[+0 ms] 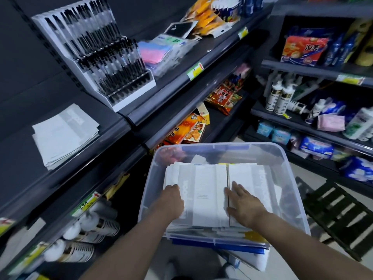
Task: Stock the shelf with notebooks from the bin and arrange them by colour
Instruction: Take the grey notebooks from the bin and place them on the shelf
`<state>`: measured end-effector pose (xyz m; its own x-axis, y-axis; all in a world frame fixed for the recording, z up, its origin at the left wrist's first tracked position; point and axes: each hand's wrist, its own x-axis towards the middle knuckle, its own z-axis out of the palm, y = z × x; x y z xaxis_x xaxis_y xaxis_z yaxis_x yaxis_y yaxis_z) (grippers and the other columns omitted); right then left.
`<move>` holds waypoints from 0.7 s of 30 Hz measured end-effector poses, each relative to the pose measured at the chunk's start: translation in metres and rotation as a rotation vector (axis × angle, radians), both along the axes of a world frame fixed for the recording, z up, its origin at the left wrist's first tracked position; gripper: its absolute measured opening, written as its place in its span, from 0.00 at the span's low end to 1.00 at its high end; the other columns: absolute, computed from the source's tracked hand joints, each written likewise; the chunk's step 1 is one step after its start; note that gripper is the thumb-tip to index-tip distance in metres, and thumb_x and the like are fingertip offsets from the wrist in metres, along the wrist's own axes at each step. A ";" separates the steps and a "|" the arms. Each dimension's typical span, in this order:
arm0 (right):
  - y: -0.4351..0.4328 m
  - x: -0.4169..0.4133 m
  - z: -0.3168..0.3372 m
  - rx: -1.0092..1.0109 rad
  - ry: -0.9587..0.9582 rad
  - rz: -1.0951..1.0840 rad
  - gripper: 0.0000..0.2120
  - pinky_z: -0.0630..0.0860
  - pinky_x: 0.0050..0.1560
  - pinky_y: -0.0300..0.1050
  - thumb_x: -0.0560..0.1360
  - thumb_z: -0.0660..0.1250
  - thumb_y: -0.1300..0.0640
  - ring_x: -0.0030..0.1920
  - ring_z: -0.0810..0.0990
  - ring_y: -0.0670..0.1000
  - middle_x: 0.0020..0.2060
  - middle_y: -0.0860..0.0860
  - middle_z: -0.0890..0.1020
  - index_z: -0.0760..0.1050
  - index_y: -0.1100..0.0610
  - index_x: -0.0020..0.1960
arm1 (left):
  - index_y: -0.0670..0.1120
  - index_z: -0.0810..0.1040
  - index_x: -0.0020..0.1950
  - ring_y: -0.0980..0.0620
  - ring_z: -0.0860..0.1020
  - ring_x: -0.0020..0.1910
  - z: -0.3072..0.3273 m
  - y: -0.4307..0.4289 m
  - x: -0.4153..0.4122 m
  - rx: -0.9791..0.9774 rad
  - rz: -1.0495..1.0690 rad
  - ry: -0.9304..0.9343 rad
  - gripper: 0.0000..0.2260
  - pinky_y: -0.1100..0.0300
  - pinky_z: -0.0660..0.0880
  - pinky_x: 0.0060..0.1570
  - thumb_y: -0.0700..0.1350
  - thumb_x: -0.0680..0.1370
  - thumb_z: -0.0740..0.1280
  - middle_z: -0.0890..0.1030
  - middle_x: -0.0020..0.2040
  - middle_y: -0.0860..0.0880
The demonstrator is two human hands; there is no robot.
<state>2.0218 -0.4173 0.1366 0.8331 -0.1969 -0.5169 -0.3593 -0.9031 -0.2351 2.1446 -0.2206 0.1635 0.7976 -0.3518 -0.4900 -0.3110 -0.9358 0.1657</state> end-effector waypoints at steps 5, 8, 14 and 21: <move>-0.008 -0.008 0.002 -0.077 -0.020 -0.080 0.32 0.52 0.74 0.53 0.81 0.51 0.45 0.77 0.42 0.57 0.78 0.51 0.41 0.37 0.49 0.77 | 0.41 0.70 0.59 0.43 0.76 0.58 -0.009 -0.009 -0.004 -0.035 0.114 0.052 0.11 0.52 0.74 0.53 0.42 0.78 0.60 0.75 0.60 0.43; -0.014 -0.015 -0.002 -0.078 0.006 -0.119 0.30 0.54 0.74 0.55 0.81 0.50 0.46 0.77 0.43 0.58 0.78 0.50 0.43 0.40 0.49 0.78 | 0.40 0.68 0.63 0.42 0.74 0.60 -0.012 -0.020 -0.005 -0.078 0.231 0.058 0.16 0.53 0.74 0.52 0.43 0.77 0.62 0.73 0.62 0.43; -0.023 -0.023 -0.001 -0.039 0.059 -0.085 0.31 0.58 0.74 0.54 0.80 0.57 0.50 0.77 0.45 0.58 0.77 0.48 0.45 0.45 0.48 0.77 | 0.40 0.65 0.68 0.40 0.70 0.64 -0.016 -0.048 -0.010 -0.089 0.358 0.068 0.24 0.53 0.73 0.53 0.46 0.76 0.69 0.67 0.66 0.42; -0.031 -0.029 -0.005 -0.047 0.078 -0.137 0.32 0.54 0.74 0.56 0.78 0.59 0.50 0.77 0.44 0.60 0.77 0.49 0.44 0.46 0.45 0.77 | 0.41 0.64 0.67 0.40 0.75 0.58 -0.022 -0.057 -0.010 -0.089 0.440 0.086 0.31 0.53 0.76 0.52 0.50 0.71 0.74 0.65 0.64 0.41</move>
<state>1.9928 -0.4480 0.1321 0.7546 -0.3318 -0.5661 -0.4956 -0.8536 -0.1604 2.1346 -0.2775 0.1413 0.8383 -0.0328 -0.5443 0.1310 -0.9569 0.2594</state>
